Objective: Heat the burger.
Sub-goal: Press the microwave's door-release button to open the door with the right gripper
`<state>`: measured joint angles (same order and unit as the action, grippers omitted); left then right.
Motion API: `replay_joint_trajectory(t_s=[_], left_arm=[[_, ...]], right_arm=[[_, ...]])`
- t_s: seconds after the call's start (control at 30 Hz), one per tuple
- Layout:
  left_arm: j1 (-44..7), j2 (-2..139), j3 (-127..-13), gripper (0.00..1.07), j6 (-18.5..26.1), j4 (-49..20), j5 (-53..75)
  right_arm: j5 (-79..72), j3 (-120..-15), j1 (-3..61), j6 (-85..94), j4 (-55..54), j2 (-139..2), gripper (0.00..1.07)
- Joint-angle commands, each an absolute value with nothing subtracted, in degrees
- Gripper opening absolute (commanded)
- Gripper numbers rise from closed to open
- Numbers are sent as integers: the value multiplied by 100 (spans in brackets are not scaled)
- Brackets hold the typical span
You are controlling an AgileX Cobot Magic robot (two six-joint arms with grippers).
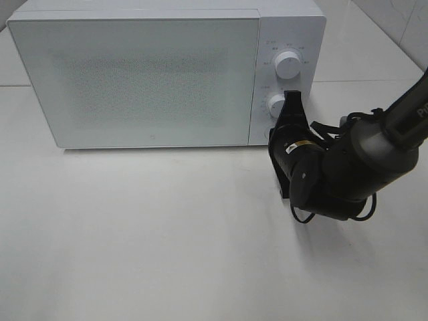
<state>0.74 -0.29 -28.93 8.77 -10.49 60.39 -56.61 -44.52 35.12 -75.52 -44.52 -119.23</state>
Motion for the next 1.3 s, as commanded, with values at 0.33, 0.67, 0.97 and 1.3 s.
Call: replay_joint_trajectory(t_s=[0.33,0.67,0.97,1.3], left_arm=[[92,-138,-2876,100,854,-1054,5970],[92,-138,-2876,100,854,-1054,5970],[92,-138,-2876,100,854,-1054,5970],[92,-138,-2876,100,854,-1054,5970]], right_arm=[[-5397,-4635,3214,-7552,-4280,-12009,0],[-5477,-4784,3214,-7626,-4240,-12158,0],[-5477,-5036,3214,-7643,-4240,-12342,0],[-5901,-5294,3151,-7351,-4309,-12387,0]])
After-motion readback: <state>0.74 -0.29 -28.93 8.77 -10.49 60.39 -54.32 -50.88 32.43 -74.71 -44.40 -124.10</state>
